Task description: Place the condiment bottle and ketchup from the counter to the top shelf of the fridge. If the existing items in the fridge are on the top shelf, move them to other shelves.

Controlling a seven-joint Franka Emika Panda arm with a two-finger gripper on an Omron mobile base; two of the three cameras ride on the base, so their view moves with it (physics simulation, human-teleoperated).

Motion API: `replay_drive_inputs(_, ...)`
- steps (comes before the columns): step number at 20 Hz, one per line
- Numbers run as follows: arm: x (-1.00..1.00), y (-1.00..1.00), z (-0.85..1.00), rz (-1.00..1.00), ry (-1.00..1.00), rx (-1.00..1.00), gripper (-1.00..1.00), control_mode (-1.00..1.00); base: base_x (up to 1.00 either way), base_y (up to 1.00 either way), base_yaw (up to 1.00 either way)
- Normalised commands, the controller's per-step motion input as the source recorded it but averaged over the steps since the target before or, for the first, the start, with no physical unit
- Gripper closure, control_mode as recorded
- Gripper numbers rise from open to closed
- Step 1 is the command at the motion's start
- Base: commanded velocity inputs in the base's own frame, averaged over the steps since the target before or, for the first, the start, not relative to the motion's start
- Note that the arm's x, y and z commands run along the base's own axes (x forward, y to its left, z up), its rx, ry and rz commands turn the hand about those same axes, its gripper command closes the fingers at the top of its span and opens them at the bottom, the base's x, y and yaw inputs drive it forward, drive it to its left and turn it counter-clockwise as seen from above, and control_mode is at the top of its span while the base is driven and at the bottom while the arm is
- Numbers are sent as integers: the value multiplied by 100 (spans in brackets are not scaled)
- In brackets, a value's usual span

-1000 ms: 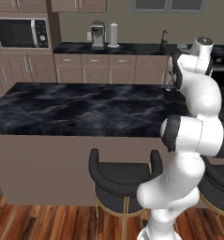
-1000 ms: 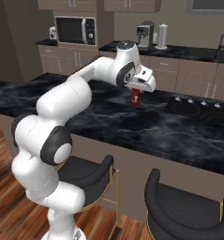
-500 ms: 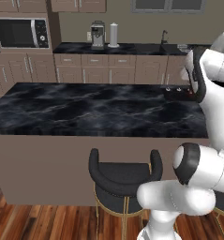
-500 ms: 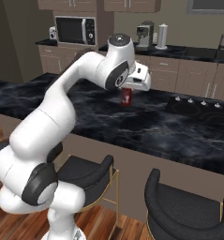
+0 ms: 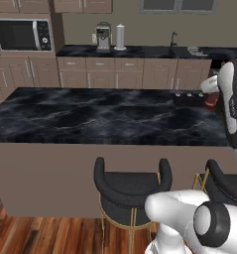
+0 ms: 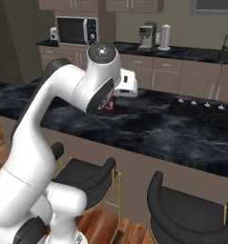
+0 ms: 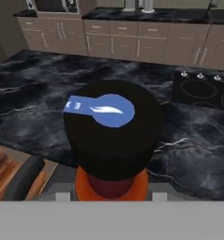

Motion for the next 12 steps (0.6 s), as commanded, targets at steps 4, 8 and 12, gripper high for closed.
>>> replay_drive_inputs(4, -100, 42, 16, 12, -19, -1, 100, -100, 0, 0, 0)
replay_drive_inputs(8, -100, 45, 14, 8, -16, -4, 100, -100, 0, 0, 0)
replay_drive_inputs(12, -100, 51, 10, 0, -5, -8, 100, -100, 0, 0, 0)
